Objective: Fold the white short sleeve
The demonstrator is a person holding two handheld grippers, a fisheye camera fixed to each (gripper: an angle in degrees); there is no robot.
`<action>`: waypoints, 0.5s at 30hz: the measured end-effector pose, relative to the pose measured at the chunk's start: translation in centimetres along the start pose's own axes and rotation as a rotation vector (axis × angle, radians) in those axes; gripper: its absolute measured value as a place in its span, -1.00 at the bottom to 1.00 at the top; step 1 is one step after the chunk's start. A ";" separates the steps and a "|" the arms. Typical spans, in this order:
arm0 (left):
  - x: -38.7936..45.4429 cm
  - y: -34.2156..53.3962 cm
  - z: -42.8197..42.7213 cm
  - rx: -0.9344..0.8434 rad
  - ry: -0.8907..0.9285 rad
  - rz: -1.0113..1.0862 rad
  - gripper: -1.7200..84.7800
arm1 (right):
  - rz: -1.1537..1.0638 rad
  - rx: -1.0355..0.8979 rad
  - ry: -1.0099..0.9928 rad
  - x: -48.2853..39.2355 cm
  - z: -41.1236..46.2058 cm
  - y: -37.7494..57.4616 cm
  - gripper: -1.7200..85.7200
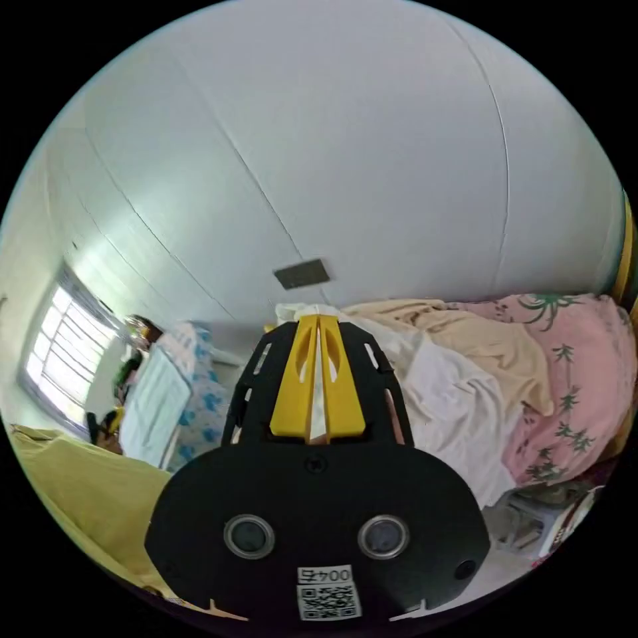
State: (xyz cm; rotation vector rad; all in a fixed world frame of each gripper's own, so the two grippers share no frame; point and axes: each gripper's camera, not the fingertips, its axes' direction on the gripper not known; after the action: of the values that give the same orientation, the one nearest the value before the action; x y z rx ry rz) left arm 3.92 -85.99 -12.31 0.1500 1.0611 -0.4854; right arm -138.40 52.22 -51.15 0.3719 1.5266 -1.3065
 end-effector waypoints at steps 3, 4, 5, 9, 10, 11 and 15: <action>0.6 -1.0 3.7 -0.046 0.011 0.055 -0.96 | 0.038 0.029 0.001 1.8 -1.7 -1.7 -0.97; 0.7 -1.3 5.0 -0.066 0.012 0.071 -0.96 | 0.064 0.005 0.051 2.6 -1.5 -2.0 -0.97; 0.7 -1.5 6.2 -0.082 0.007 0.081 -0.96 | 0.093 -0.046 0.121 3.6 -0.5 -2.1 -0.96; -0.1 -2.0 8.4 -0.088 0.003 0.062 -0.96 | 0.102 -0.226 0.173 5.7 3.0 -1.2 -0.83; -0.4 -2.2 8.7 -0.077 0.000 0.051 -0.96 | 0.077 -0.220 0.191 5.5 3.0 -1.0 -0.73; -0.7 -2.3 8.9 -0.068 -0.007 0.043 -0.96 | 0.040 -0.214 0.211 5.1 2.8 -1.0 -0.64; -1.4 -2.5 9.6 -0.062 -0.029 0.032 -0.96 | -0.056 -0.214 0.253 3.4 2.8 -1.4 -0.49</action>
State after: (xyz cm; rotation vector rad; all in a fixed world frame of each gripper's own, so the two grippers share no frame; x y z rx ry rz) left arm 9.89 -91.11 -6.08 0.1045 1.0422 -0.4244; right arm -139.49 48.01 -52.84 0.3695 1.8825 -1.1574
